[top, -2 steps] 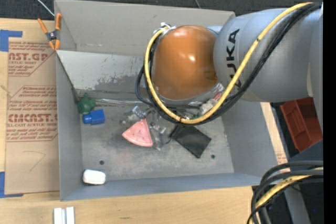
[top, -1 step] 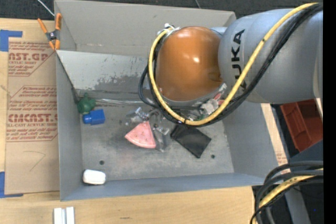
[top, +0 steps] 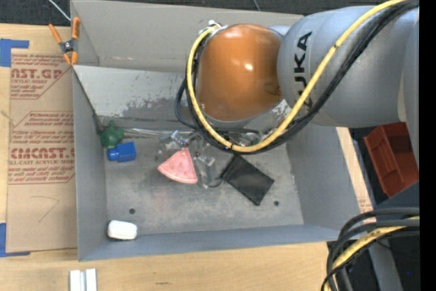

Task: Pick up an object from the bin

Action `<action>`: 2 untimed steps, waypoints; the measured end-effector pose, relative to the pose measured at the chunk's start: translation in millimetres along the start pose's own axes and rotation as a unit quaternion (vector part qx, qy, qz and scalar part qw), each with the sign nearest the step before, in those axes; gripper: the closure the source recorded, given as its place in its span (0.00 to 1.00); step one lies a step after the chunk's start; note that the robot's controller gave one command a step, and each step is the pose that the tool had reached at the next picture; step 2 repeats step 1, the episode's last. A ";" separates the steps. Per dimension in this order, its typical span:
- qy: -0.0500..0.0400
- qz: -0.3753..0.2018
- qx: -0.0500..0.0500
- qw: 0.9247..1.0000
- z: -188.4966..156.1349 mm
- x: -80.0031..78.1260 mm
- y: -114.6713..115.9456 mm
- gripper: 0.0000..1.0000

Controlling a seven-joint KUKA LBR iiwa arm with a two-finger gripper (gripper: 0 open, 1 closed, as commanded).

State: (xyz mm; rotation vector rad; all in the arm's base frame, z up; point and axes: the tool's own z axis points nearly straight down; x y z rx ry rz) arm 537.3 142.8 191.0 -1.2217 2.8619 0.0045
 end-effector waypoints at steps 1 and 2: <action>-0.001 -0.006 0.001 1.000 -56.8 6.9 0.7 1.00; -0.001 -0.006 0.001 1.000 -56.8 6.9 0.7 1.00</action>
Offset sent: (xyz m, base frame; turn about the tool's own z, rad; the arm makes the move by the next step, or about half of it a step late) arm 0.0196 0.0188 -0.0067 -0.0487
